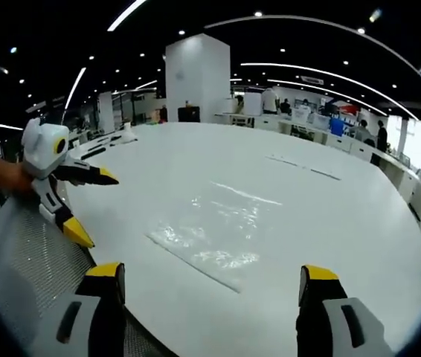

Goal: Open the resealable bag by pulling the two sides of the seal apart until the entire bag opening is separated and visibly accessible.

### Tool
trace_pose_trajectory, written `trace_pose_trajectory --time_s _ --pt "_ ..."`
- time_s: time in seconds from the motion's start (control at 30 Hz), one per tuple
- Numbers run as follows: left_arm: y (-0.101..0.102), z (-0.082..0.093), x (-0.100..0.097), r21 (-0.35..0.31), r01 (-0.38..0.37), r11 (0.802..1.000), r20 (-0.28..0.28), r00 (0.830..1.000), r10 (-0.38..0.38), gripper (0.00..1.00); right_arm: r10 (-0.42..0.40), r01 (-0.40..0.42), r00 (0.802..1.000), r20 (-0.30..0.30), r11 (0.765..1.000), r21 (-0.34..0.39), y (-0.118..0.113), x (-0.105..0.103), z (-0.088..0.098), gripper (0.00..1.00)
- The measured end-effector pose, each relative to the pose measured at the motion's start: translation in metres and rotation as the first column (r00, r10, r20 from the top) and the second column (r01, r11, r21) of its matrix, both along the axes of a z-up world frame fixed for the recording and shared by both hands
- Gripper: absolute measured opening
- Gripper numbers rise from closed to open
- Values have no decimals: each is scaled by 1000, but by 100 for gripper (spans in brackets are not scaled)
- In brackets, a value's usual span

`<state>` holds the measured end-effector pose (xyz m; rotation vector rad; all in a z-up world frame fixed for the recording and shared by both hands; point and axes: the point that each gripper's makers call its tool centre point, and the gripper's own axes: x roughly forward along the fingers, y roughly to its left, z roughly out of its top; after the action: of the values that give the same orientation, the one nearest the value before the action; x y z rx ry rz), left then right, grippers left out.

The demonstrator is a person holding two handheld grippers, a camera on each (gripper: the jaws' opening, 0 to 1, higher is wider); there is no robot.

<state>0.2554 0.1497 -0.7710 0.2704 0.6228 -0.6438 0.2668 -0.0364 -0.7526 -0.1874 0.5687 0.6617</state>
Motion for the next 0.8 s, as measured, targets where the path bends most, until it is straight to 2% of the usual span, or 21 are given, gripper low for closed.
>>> trace_pose_trajectory --time_s 0.13,0.37,0.47,0.8 --pt "3 -6 -1 30 -2 1000 -15 1000 3 96 -10 10 1000 6 1000 11 -1 1 2 97" --pt "5 -6 -1 36 -10 999 -17 1000 11 96 -31 32 999 -21 999 24 -4 1 -1 97" --pt "3 -8 -2 39 -3 999 -23 1000 4 96 -30 30 999 -14 999 24 -4 1 0 97" --pt "-2 -1 -2 0 6 1000 -7 1000 -6 96 -37 37 999 -11 999 9 -6 2 -1 97"
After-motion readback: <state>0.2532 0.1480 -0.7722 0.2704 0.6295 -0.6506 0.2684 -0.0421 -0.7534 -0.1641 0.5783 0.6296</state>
